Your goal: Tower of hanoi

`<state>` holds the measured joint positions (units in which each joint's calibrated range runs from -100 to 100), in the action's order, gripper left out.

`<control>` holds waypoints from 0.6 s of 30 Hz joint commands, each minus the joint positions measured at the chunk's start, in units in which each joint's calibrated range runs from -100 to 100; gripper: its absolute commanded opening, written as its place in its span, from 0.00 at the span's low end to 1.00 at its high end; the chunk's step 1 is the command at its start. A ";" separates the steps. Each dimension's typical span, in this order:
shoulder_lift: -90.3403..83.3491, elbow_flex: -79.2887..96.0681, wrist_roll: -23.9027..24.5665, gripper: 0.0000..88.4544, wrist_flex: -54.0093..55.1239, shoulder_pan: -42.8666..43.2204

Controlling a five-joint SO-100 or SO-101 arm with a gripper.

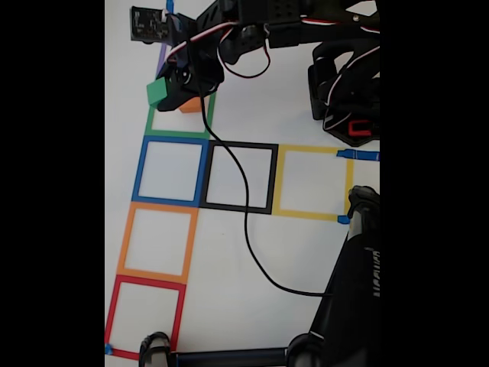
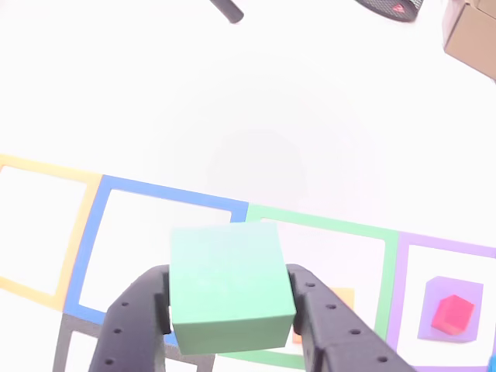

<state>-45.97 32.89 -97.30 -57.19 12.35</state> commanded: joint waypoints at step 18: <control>-17.13 -9.80 -2.70 0.08 -22.16 -21.36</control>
<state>-57.79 10.67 -99.28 -86.78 -4.97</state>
